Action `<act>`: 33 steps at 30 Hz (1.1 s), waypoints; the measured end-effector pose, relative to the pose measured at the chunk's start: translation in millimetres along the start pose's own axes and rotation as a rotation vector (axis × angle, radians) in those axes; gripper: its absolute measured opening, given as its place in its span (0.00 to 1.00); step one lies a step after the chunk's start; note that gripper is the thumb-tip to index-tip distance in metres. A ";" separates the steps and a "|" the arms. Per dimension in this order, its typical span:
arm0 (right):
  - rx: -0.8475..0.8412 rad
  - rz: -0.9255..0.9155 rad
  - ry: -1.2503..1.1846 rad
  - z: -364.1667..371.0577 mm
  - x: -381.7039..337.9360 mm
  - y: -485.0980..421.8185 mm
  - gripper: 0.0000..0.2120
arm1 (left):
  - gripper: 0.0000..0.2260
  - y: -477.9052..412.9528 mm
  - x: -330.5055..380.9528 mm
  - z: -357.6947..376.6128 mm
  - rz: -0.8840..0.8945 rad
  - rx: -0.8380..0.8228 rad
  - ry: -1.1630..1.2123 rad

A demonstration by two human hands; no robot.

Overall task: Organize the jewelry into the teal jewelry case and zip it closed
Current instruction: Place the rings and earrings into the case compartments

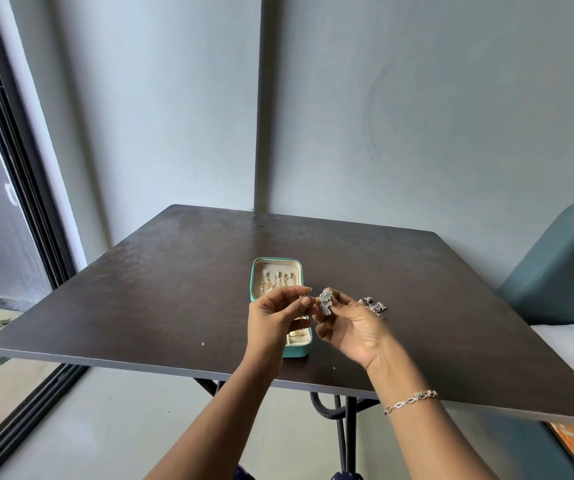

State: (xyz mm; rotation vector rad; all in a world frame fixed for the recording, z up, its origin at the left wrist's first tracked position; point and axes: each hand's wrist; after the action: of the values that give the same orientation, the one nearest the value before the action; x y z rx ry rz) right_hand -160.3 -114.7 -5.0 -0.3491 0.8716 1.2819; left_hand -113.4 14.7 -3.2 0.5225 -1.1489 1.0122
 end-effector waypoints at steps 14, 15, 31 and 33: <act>-0.006 -0.049 0.023 13.8 9.5 9.0 0.08 | 0.08 7.0 5.4 2.8 0.058 -0.044 -0.135; -0.011 -0.049 0.020 14.5 10.4 9.7 0.08 | 0.08 7.2 5.2 2.7 0.060 -0.041 -0.136; 0.012 -0.008 -0.022 25.7 20.5 16.9 0.09 | 0.05 8.0 3.2 2.0 0.060 0.042 -0.188; 0.021 -0.020 -0.040 28.8 21.2 18.9 0.09 | 0.05 8.4 3.0 2.2 0.049 0.047 -0.187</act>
State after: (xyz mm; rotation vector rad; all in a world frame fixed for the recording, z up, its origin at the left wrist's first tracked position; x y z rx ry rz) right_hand -166.6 -75.4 2.5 -0.3139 0.8450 1.2560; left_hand -121.6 18.1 -0.8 0.6395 -1.3114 1.0515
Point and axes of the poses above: each hand's wrist, its own y-axis away from the middle knuckle, its own z-axis out of the palm, x = y × z, and after that the axes turned 2 degrees about -y, right-handed
